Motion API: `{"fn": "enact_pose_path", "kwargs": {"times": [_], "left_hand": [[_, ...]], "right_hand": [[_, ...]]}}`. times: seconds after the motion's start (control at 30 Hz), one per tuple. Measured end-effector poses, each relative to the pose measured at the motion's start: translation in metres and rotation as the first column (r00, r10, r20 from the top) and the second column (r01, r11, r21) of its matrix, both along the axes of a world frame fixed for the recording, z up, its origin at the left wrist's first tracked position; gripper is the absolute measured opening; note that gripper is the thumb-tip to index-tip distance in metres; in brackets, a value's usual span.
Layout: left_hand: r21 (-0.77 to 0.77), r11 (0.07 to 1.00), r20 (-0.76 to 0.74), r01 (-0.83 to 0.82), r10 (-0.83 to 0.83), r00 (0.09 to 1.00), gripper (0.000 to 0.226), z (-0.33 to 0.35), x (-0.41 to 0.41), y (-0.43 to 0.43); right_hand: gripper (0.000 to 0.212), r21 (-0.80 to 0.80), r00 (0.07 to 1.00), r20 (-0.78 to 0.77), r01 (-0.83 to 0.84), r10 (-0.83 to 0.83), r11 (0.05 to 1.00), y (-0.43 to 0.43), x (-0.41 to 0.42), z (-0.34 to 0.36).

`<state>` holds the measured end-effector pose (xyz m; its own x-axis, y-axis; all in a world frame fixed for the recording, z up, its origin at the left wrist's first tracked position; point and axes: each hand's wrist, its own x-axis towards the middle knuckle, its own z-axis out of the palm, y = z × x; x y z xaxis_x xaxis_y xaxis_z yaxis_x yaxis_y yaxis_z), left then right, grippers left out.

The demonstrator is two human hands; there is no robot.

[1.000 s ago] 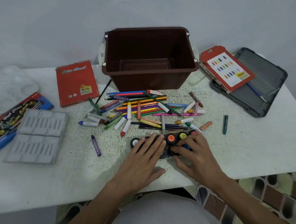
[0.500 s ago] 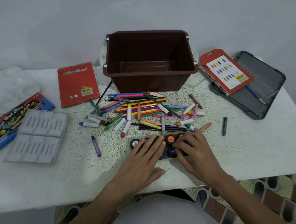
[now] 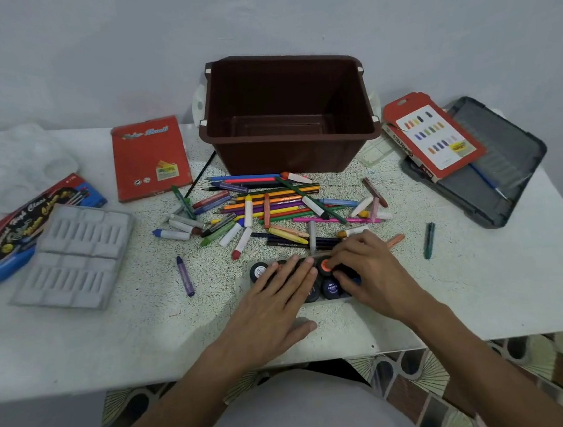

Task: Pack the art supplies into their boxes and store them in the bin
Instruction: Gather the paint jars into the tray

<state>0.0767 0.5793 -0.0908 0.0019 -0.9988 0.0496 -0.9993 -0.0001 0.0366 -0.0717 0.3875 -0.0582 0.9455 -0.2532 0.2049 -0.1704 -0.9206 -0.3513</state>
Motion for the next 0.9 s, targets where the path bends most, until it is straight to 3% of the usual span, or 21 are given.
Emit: {"fn": "enact_pose_path", "kwargs": {"times": [0.47, 0.63, 0.9], "left_hand": [[-0.009, 1.000, -0.004, -0.008, 0.008, 1.000, 0.078, 0.001, -0.001, -0.001], [-0.028, 0.998, -0.002, 0.048, -0.048, 0.999, 0.079, 0.005, -0.009, -0.017], [-0.017, 0.995, 0.027, 0.103, -0.102, 0.994, 0.079, 0.001, -0.009, -0.025]], "right_hand": [[0.017, -0.042, 0.997, 0.073, -0.009, 0.012, 0.999, -0.001, -0.005, -0.006], [0.025, -0.039, 0.993, 0.089, 0.083, -0.079, 0.996, -0.003, -0.016, 0.003], [0.018, -0.061, 0.988, 0.032, 0.150, -0.149, 0.987, -0.005, -0.023, 0.003]]}}
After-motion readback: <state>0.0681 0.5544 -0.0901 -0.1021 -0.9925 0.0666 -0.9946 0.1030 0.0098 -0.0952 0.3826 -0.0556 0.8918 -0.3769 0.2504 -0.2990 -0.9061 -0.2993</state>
